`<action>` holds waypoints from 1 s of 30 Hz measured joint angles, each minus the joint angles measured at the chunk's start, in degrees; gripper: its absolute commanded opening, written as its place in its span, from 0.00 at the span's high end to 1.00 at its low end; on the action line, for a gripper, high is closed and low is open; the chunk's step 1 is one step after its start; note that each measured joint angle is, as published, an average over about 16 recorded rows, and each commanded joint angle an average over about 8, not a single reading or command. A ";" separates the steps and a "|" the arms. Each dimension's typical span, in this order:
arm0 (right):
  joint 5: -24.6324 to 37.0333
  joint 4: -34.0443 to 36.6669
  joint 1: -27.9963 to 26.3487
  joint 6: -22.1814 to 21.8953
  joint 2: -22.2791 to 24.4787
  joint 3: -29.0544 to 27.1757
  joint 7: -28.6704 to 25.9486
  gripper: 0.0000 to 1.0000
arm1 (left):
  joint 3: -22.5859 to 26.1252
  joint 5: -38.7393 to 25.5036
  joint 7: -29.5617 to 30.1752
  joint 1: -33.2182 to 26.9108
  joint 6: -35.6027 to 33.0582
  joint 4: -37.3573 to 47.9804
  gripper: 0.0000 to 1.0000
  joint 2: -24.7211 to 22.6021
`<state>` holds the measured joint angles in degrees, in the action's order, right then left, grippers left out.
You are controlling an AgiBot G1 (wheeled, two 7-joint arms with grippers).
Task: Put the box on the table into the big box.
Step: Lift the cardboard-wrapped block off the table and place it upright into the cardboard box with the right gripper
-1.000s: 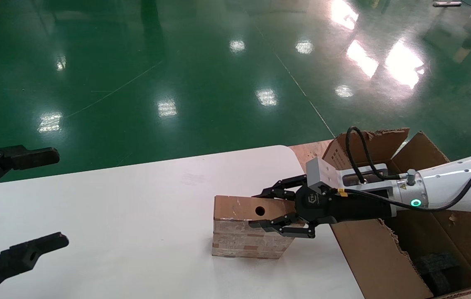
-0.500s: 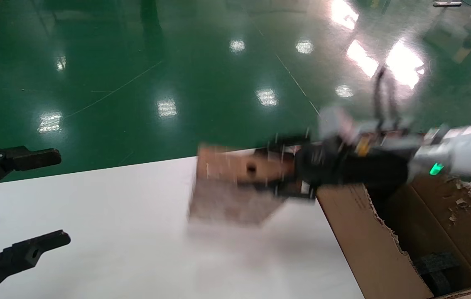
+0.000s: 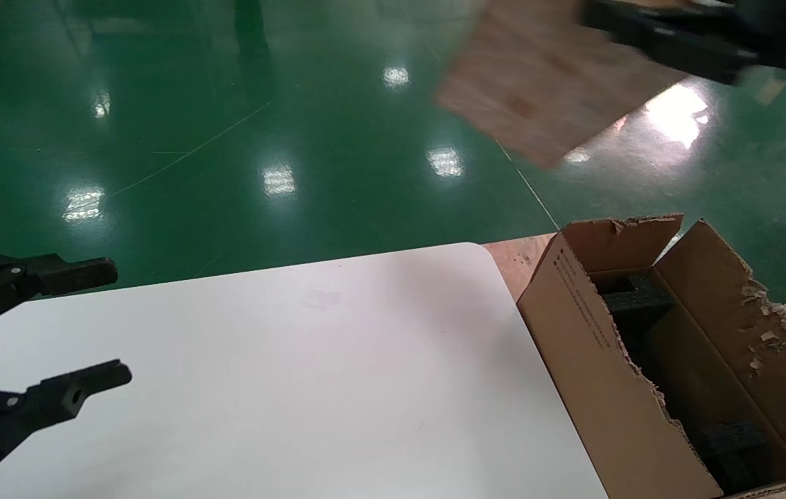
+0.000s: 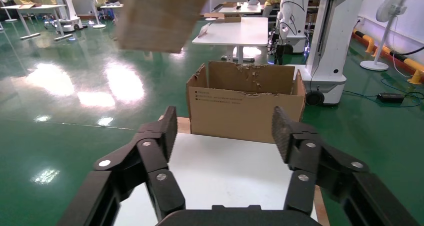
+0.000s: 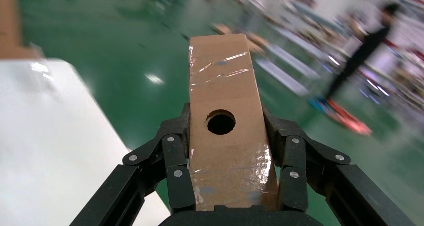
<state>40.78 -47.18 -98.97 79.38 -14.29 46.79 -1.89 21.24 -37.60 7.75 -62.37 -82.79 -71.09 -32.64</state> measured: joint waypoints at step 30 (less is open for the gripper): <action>-29.05 -0.03 21.43 -13.64 20.26 30.82 7.70 1.00 | 0.00 0.00 0.00 0.00 0.00 0.00 1.00 0.00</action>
<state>11.73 -47.21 -77.55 65.74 5.97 77.61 5.82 21.24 -37.60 7.75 -62.37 -82.79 -71.09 -32.64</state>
